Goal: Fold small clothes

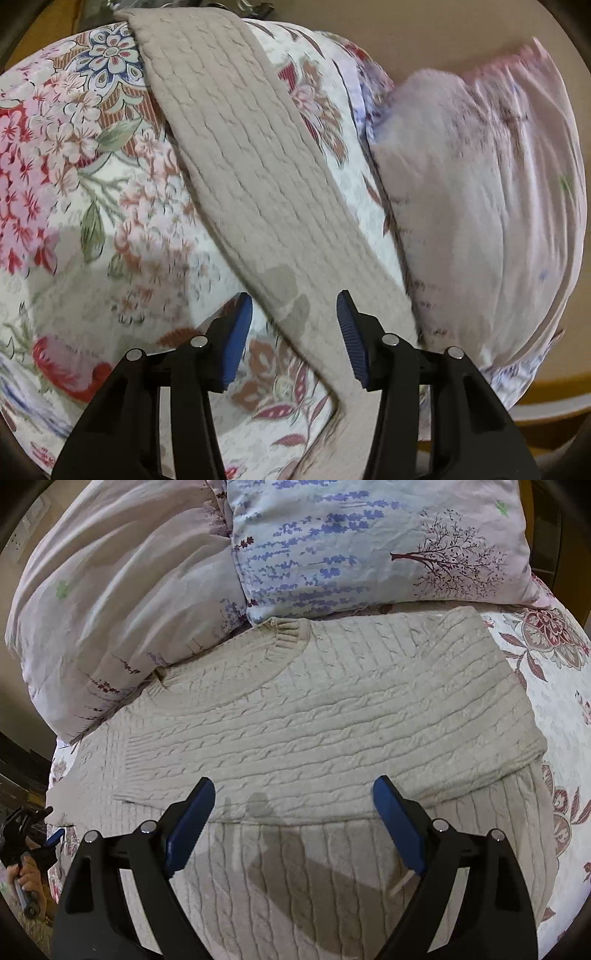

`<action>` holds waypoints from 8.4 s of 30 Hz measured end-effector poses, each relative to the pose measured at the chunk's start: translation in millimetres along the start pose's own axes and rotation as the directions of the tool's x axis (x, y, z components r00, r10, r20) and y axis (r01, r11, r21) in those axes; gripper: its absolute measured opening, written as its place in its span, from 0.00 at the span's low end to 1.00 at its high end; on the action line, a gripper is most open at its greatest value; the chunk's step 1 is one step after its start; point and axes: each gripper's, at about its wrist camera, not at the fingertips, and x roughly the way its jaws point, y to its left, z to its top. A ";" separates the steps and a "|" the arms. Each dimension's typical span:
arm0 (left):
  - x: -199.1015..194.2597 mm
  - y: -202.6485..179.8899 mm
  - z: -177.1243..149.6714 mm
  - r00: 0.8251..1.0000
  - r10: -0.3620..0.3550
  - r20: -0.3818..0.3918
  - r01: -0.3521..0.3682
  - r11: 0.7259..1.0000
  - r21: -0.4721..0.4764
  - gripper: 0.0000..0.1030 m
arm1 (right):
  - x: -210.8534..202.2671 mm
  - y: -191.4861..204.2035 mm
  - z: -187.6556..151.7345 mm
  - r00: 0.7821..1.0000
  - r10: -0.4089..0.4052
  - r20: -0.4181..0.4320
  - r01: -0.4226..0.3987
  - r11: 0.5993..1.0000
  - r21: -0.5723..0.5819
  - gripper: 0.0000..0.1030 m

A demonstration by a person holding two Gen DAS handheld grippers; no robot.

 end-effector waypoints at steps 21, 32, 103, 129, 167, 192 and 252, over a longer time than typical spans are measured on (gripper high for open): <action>-12.8 -18.4 3.9 0.958 -0.268 0.104 0.278 0.956 -0.099 0.08 | -21.8 -20.2 -11.7 1.000 0.014 0.014 -0.014 0.999 0.037 0.85; 8.2 -128.6 -96.5 0.885 -0.459 -0.079 0.465 0.871 0.158 0.08 | -27.4 -36.6 -13.4 1.000 0.022 0.018 -0.023 0.998 0.060 0.85; 43.4 -104.7 -198.3 0.945 0.271 0.183 -0.310 0.560 0.769 0.74 | -15.6 144.3 4.5 0.997 0.032 0.075 0.025 0.756 -0.654 0.69; 69.6 -98.8 -192.4 0.936 0.304 0.177 -0.324 0.546 0.772 0.67 | -19.0 -66.9 28.9 0.992 0.049 0.118 -0.083 0.952 0.296 0.45; 23.7 -77.6 -207.3 0.976 0.216 0.038 -0.156 0.566 0.810 0.63 | -92.7 -146.6 -28.2 0.991 0.127 0.044 -0.134 0.957 0.257 0.64; -31.2 25.7 -272.9 0.896 0.072 -0.438 0.195 0.823 0.533 0.33 | -107.5 -172.8 -155.1 0.797 0.543 -0.263 -0.422 0.814 0.399 0.28; 120.2 -158.4 -135.5 0.986 0.083 -0.142 0.011 0.829 0.560 0.08 | -36.2 -108.1 73.1 0.983 0.147 0.110 -0.162 0.976 0.146 0.08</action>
